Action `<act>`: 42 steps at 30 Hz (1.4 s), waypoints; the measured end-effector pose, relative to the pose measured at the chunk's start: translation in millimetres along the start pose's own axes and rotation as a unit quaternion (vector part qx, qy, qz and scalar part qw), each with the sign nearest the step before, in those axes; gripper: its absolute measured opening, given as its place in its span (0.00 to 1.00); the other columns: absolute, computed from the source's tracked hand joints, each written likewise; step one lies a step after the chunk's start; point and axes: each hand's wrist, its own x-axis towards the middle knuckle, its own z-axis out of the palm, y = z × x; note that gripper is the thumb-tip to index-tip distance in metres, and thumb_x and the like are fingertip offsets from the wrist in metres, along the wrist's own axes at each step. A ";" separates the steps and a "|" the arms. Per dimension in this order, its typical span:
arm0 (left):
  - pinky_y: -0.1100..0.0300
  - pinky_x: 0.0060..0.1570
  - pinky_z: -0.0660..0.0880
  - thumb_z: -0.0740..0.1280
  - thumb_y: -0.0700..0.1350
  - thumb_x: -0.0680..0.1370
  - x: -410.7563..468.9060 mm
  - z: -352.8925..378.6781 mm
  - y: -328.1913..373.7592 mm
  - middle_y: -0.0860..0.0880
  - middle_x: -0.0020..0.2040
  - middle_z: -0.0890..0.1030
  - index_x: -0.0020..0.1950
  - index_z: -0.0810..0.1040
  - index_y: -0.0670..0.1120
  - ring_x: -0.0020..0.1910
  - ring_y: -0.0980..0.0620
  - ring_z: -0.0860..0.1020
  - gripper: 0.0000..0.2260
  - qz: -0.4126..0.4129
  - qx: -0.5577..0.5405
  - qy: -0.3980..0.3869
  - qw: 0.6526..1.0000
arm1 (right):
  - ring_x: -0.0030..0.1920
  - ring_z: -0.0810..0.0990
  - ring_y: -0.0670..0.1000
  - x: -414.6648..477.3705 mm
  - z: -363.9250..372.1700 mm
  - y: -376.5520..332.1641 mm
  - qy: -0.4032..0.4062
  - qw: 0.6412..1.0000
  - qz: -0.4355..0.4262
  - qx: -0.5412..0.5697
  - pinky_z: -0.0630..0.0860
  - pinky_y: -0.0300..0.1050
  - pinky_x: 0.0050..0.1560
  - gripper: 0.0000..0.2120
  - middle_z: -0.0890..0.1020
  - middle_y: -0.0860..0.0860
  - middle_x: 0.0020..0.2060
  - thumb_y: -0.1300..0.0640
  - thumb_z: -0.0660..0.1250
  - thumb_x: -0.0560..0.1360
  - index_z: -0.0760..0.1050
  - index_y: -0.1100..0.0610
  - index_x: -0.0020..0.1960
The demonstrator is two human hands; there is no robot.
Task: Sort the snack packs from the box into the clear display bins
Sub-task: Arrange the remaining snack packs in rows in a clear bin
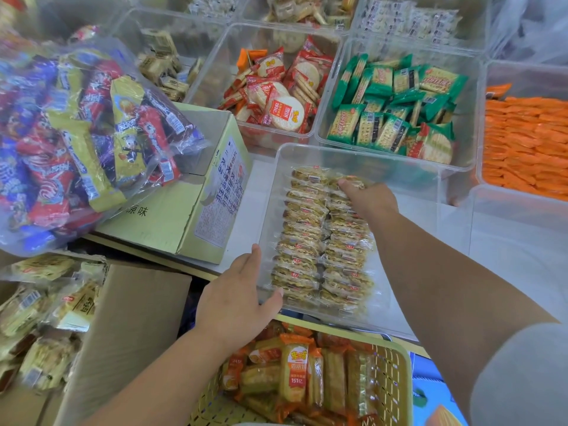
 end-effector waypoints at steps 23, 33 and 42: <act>0.58 0.47 0.73 0.54 0.68 0.79 2.2 2.1 0.9 0.54 0.78 0.65 0.85 0.45 0.49 0.67 0.54 0.75 0.40 -0.007 0.036 -0.011 0.999 | 0.77 0.63 0.60 -79.3 22.9 65.5 -0.147 0.949 -0.003 0.279 0.62 0.62 0.72 0.26 0.61 0.50 0.80 0.35 0.52 0.82 0.46 0.29 0.77; 0.56 0.46 0.75 0.53 0.68 0.78 3.1 -0.9 3.2 0.53 0.75 0.67 0.84 0.46 0.49 0.64 0.52 0.76 0.41 -0.033 0.029 -0.045 0.998 | 0.78 0.61 0.60 -88.7 3.2 61.0 -0.204 0.951 0.012 0.231 0.59 0.62 0.74 0.38 0.57 0.49 0.81 0.32 0.56 0.80 0.36 0.37 0.80; 0.54 0.42 0.73 0.56 0.65 0.80 3.0 -8.6 11.9 0.50 0.76 0.65 0.85 0.44 0.46 0.59 0.49 0.78 0.41 -0.037 0.035 -0.075 0.996 | 0.77 0.63 0.60 -123.1 2.4 80.7 -0.254 0.935 0.114 0.218 0.66 0.66 0.69 0.47 0.55 0.52 0.81 0.26 0.60 0.74 0.47 0.50 0.83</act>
